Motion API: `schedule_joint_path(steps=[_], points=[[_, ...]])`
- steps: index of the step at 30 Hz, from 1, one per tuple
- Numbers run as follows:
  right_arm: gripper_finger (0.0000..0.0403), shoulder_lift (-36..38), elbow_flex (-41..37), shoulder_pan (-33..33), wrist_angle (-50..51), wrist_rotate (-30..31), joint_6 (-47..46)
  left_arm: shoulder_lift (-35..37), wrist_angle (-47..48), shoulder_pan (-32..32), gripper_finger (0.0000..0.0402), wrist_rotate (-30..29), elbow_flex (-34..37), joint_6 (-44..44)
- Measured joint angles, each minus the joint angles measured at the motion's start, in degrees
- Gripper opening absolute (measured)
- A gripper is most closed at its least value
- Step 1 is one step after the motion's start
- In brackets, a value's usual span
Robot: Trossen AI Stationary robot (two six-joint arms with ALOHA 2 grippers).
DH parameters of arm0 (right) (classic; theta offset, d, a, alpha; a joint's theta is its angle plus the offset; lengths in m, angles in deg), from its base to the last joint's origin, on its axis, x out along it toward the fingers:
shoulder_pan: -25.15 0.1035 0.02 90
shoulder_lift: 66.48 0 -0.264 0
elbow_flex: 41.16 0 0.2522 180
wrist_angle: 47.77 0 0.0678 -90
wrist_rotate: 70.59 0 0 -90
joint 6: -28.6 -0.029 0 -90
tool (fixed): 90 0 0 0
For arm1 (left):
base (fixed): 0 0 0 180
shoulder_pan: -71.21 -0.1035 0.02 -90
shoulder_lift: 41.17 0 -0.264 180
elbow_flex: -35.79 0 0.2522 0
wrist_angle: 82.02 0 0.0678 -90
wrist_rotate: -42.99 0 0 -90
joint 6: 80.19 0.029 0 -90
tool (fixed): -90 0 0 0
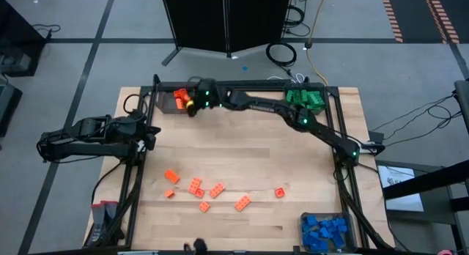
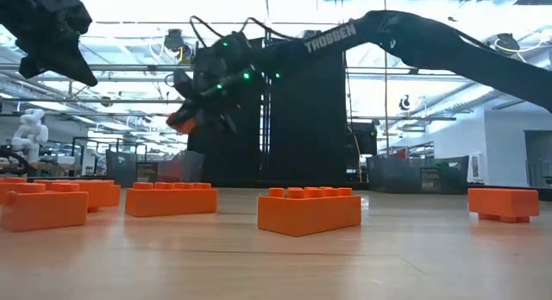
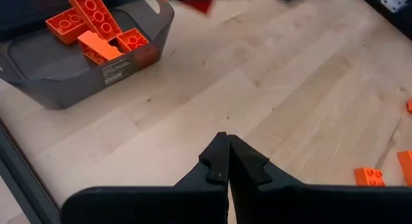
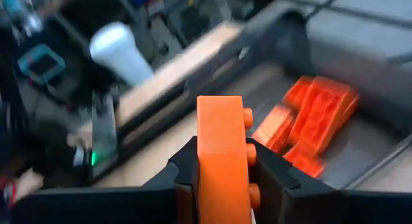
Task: Sort blocks
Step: Put the orange game piece into the top left black bin
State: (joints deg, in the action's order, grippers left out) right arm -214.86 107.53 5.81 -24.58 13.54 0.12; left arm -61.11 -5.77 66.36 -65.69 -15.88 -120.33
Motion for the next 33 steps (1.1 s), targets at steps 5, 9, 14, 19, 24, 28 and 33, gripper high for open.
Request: schedule_joint_path(steps=[5, 9, 14, 19, 24, 28, 33], points=[[0.0073, 0.00, 0.00, -3.74, -7.73, -0.24, -1.04, 0.00, -0.23, 0.00, 0.0000, -0.47, 0.00, -0.04], [0.0073, 0.00, 0.00, -5.18, -13.67, -0.27, -0.57, 0.00, -0.42, 0.00, 0.0000, -2.72, 0.00, -0.04], [0.0073, -0.54, 0.02, -6.16, -19.46, -1.17, 1.20, 0.00, -0.69, 0.01, 0.0000, -6.15, 0.00, -0.09], [0.0073, -3.32, 0.10, -6.92, -24.50, -5.03, -3.50, 0.00, -0.68, 0.01, 0.0000, -7.05, 0.00, -0.11], [0.0073, -6.89, -0.02, -7.07, -24.85, -5.83, -10.79, 0.00, -0.68, -0.01, 0.0000, -7.65, 0.00, -0.60], [0.0073, -7.96, 0.00, -7.07, -26.02, -6.77, -13.32, 0.00, -0.60, -0.01, 0.0000, -8.24, 0.00, -1.55], [0.0073, -8.15, 0.00, -7.07, -25.65, -6.65, -11.38, 0.00, -0.46, 0.01, 0.0000, -8.31, 0.00, -1.53]])
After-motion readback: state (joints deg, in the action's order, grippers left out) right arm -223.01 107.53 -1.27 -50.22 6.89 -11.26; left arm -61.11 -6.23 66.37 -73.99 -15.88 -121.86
